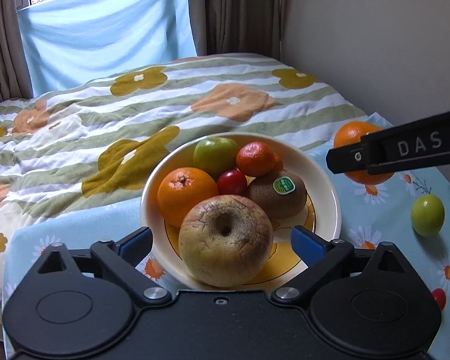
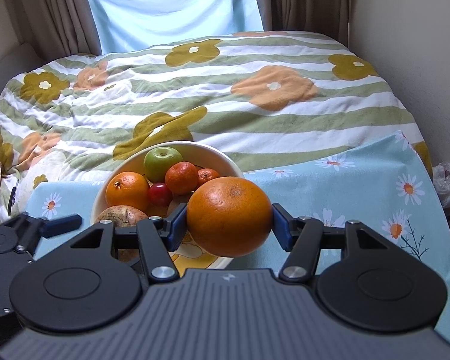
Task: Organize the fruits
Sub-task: 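Lower and release the apple into the bowl with the left tool while the right tool releases the orange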
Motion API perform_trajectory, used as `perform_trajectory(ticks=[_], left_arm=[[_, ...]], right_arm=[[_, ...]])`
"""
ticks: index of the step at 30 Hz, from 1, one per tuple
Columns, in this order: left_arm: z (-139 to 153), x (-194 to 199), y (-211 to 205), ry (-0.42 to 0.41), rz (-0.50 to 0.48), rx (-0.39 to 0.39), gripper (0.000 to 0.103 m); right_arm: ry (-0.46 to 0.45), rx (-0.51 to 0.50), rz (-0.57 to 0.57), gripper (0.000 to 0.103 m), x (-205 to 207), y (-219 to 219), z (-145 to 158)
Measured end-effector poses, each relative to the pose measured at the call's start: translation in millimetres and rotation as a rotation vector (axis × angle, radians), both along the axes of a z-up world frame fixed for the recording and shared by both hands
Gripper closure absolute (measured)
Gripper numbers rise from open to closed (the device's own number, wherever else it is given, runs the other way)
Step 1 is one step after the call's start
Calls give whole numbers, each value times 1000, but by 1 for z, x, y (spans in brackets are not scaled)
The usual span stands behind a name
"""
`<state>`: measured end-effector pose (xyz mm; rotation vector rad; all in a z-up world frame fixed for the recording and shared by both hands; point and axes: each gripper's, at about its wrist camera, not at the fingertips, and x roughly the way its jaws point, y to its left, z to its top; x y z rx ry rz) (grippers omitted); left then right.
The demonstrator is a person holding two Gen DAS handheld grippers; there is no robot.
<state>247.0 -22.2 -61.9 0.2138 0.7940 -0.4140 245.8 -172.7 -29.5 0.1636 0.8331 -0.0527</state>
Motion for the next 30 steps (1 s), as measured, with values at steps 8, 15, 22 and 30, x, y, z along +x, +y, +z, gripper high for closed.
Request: perform_trajectory(ticks=[8, 15, 22, 30], left_arm=[[20, -15, 19, -31, 57, -8, 2], [30, -31, 35, -58, 114, -4, 2], [29, -41, 45, -63, 147, 12, 1], [30, -49, 52, -61, 161, 11, 1]], right_arm=[[-5, 5, 47, 30, 3, 6, 4], [5, 22, 85, 30, 6, 19, -2], [14, 41, 113, 29, 8, 28, -22], [12, 70, 126, 29, 5, 27, -37]])
